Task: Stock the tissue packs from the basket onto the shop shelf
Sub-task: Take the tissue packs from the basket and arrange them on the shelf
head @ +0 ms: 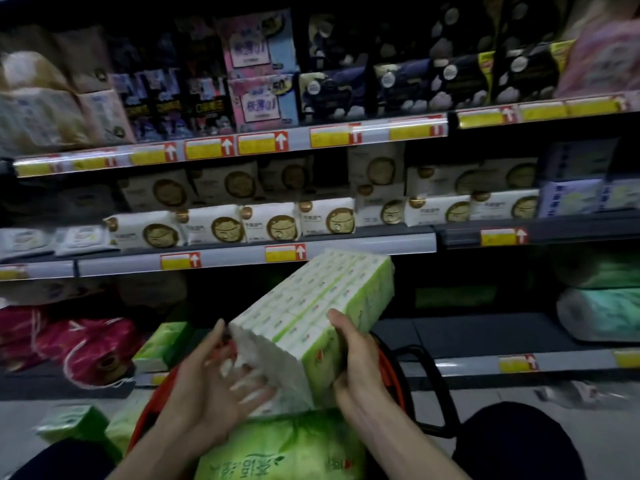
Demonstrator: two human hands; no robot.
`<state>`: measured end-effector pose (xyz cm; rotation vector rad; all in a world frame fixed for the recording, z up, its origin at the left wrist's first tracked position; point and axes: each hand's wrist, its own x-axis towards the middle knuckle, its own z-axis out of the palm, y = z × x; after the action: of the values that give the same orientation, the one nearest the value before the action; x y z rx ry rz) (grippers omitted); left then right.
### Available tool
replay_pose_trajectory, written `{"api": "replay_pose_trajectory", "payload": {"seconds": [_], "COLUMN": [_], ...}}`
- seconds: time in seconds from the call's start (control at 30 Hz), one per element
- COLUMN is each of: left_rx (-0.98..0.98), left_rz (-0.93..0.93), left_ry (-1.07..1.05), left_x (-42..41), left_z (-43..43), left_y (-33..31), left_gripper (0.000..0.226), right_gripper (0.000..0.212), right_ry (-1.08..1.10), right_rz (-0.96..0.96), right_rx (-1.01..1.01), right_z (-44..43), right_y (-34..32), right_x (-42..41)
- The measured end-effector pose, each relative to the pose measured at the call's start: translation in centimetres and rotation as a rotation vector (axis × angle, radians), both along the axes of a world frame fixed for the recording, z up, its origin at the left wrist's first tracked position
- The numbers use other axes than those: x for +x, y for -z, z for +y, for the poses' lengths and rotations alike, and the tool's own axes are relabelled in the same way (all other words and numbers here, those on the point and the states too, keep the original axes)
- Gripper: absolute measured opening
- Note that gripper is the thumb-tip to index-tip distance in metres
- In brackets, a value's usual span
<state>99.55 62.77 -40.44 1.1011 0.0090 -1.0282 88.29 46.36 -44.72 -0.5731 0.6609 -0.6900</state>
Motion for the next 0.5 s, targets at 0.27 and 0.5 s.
{"api": "replay_pose_trajectory", "payload": {"seconds": [0.27,0.5], "left_rx": [0.126,0.194], "left_rz": [-0.073,-0.145], "left_ry": [0.152,0.186], "left_x": [-6.6,-8.3], "left_z": [-9.0,-15.0], "left_y": [-0.4,2.8], "left_gripper": [0.057,0.053], "right_gripper": [0.078,0.075], "right_ry": [0.319,0.406], "right_rz": [0.048,0.149], "right_rx": [0.183,0.137], "right_z": [-1.0,-5.4], "right_y": [1.3,0.5], "right_x": [-2.7,-5.5]}}
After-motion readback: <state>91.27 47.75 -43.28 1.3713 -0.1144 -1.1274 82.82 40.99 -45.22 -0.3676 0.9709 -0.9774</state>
